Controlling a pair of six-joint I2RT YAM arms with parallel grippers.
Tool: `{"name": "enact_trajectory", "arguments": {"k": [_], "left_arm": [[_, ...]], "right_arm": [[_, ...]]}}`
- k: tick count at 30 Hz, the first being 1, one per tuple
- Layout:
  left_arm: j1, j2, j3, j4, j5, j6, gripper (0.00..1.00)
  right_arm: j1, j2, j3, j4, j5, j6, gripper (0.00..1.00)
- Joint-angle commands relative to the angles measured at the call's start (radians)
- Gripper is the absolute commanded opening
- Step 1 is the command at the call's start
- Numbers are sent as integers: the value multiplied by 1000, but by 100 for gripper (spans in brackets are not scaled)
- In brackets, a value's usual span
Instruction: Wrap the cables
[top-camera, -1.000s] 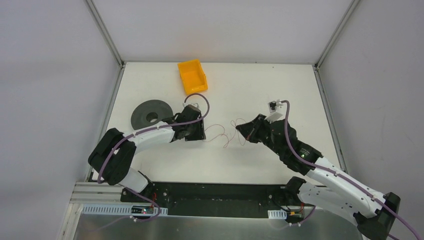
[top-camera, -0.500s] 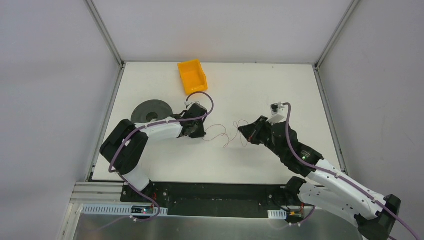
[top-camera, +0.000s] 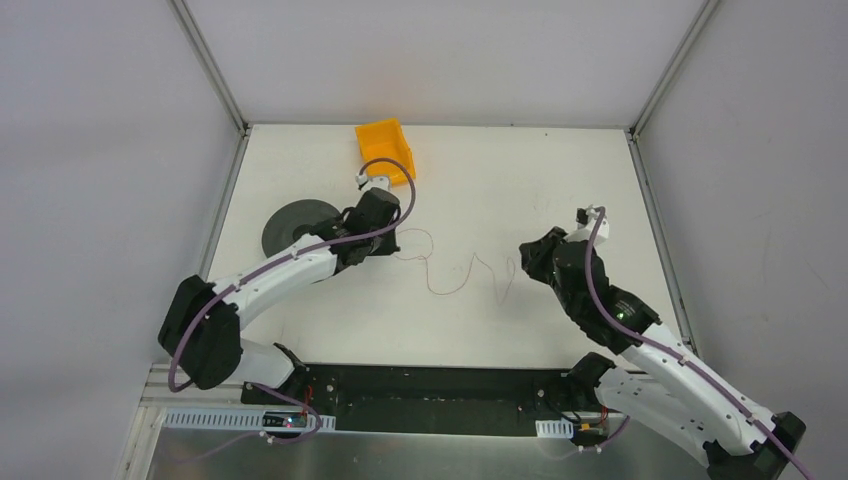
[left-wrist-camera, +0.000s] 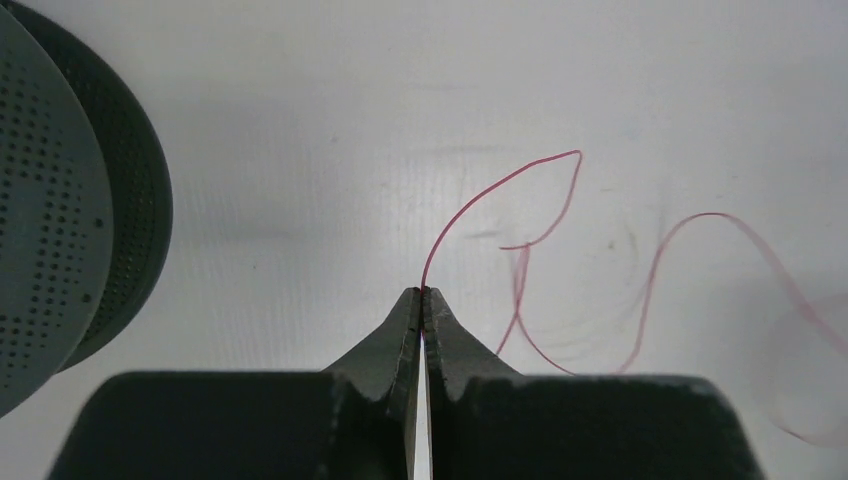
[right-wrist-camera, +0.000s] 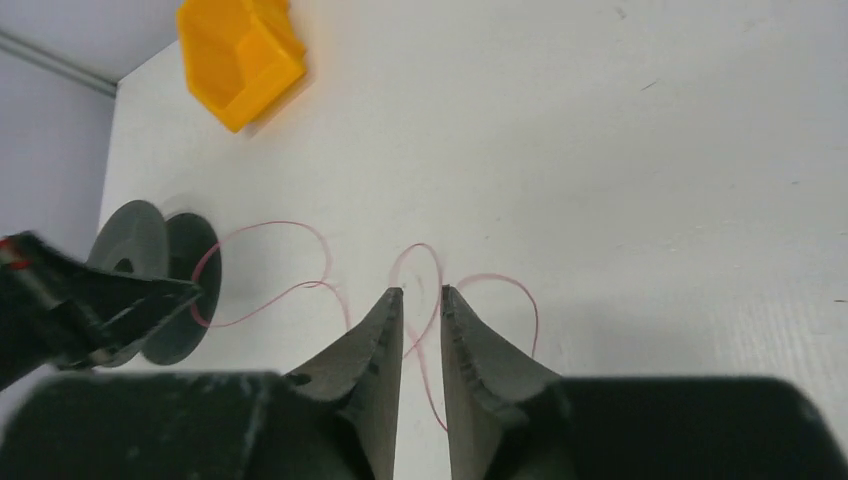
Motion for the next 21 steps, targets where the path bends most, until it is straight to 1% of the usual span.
{"name": "enact_trajectory", "arguments": {"k": [1,4,6,9,11,12,14,15,16,17,18,19,21], "left_arm": [[2,-100,58,-35,12,88,0],[1,-147,73,-35,110,151,0],[0,-173,83,-33,175,185,0],[1,-211,91,-29,246,220,0],[0,-236,87,-19,285,231,0],[0,-246,82,-12,300,236,0],[0,-262,69,7,324,247,0],[0,-269,62,20,338,259,0],[0,-275,56,29,358,272,0],[0,-280,53,34,375,288,0],[0,-283,54,36,390,302,0],[0,-285,55,38,405,315,0],[0,-283,64,36,428,341,0]], "right_arm": [[-61,32,74,-113,83,-27,27],[-88,47,101,-143,46,-33,32],[-89,32,100,-85,-36,-61,35],[-88,3,28,155,-282,-126,42],[-87,18,-24,311,-426,-127,46],[-88,42,-36,382,-457,-114,47],[-89,107,-36,462,-518,-86,51],[-89,142,-33,502,-592,-106,54],[-88,173,-36,557,-684,-156,58],[-86,204,-52,619,-776,-242,61],[-86,229,-75,687,-856,-337,62],[-85,253,-98,769,-908,-485,62],[-80,290,-118,820,-913,-646,62]]}}
